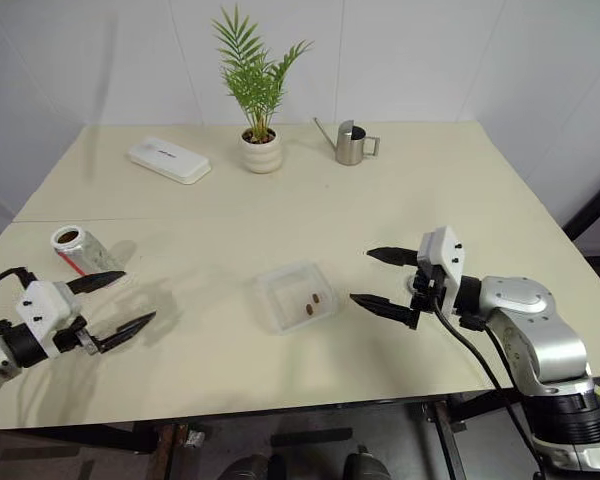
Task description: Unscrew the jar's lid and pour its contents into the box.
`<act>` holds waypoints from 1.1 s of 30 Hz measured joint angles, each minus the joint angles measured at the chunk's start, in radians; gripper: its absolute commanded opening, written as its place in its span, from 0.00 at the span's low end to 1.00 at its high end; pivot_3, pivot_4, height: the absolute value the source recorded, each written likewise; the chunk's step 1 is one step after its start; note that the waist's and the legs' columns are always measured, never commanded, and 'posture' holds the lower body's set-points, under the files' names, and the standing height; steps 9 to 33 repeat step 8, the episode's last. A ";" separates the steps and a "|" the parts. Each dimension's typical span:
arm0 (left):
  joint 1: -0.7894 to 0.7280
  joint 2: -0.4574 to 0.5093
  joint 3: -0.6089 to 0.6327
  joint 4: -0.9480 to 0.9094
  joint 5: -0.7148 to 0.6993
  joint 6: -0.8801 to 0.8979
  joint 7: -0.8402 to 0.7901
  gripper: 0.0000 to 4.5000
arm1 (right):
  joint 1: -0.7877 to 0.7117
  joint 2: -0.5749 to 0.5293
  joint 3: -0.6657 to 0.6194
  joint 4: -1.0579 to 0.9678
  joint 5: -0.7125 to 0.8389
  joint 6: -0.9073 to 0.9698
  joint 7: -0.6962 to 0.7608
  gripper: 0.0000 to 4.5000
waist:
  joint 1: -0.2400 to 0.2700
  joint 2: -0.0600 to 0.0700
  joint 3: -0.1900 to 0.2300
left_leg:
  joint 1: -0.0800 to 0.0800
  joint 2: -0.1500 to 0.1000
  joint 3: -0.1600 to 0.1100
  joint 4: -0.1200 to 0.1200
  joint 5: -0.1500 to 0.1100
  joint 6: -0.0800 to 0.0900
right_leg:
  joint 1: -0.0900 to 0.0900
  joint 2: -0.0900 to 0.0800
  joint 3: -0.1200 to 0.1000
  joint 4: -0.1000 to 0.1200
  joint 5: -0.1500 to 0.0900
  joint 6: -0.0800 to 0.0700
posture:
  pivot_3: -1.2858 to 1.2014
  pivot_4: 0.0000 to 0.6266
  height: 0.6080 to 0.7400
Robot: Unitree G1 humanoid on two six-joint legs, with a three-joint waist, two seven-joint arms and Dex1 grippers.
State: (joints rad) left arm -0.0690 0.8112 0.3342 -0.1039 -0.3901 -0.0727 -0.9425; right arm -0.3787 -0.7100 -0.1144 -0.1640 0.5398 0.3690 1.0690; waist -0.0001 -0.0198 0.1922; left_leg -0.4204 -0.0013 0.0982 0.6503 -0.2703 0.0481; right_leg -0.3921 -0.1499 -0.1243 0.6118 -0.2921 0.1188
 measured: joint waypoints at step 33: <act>-0.235 -0.010 -0.108 0.031 -0.073 0.090 -0.099 1.00 | 0.045 -0.018 -0.021 0.002 -0.001 -0.025 0.016 1.00 | -0.007 0.000 0.000 | 0.002 -0.001 0.006 0.001 0.002 0.004 | 0.001 0.003 0.001 0.002 0.000 0.001 | 0.52 0.24 1.00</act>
